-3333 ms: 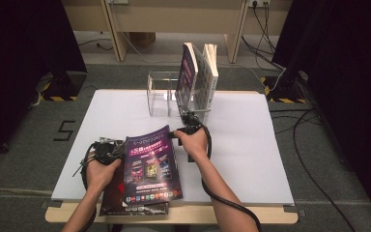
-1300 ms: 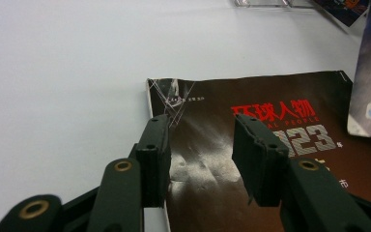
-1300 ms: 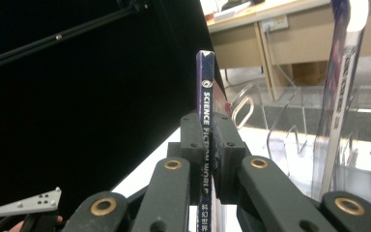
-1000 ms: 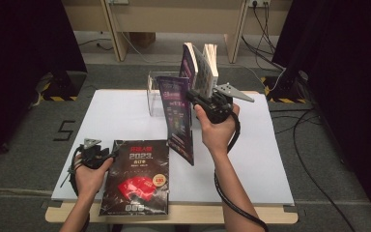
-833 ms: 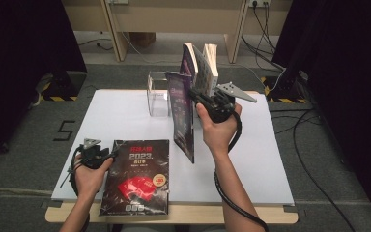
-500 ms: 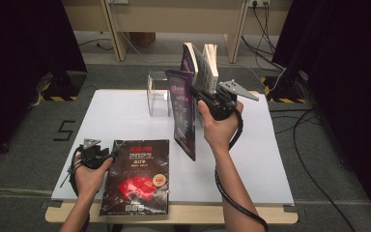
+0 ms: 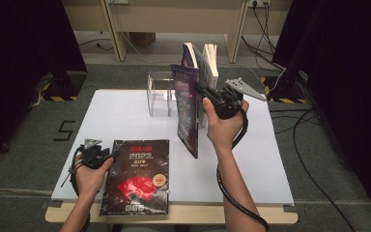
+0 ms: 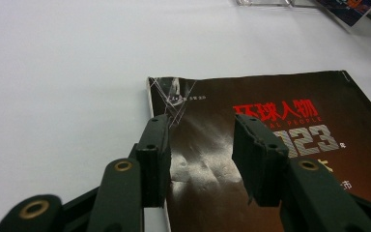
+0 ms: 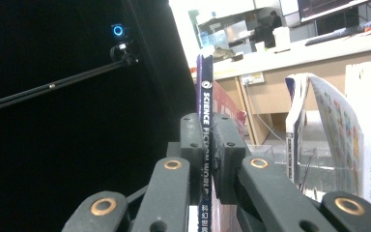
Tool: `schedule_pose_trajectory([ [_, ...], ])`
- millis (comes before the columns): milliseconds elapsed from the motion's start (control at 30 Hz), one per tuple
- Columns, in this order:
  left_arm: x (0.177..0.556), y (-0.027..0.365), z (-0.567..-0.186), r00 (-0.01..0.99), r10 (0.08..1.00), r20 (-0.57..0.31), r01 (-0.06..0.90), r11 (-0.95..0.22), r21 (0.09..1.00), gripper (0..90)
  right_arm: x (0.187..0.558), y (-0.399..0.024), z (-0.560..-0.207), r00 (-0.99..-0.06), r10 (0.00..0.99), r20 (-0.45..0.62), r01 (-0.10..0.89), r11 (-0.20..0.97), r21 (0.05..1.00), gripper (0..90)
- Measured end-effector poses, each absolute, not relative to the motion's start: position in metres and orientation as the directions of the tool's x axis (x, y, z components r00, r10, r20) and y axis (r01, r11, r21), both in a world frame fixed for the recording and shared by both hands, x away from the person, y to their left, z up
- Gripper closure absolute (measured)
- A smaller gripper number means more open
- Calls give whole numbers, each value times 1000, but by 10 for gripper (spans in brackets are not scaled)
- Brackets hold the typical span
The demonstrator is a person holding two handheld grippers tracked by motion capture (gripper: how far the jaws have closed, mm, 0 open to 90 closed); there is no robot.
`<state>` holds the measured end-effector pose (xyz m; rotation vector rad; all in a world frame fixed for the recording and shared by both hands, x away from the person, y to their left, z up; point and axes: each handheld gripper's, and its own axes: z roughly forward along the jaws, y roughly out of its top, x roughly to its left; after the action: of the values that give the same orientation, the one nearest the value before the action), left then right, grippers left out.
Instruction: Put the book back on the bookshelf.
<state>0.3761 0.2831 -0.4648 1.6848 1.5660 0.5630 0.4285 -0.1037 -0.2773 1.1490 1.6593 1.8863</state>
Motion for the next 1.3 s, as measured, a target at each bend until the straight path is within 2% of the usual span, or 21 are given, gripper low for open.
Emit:
schedule_pose_trajectory([
  [1300, 377, 287, -466, 146, 973, -181, 643, 46, 764, 568, 469, -83, -273, -572, 760, 309, 186, -248, 951, 853],
])
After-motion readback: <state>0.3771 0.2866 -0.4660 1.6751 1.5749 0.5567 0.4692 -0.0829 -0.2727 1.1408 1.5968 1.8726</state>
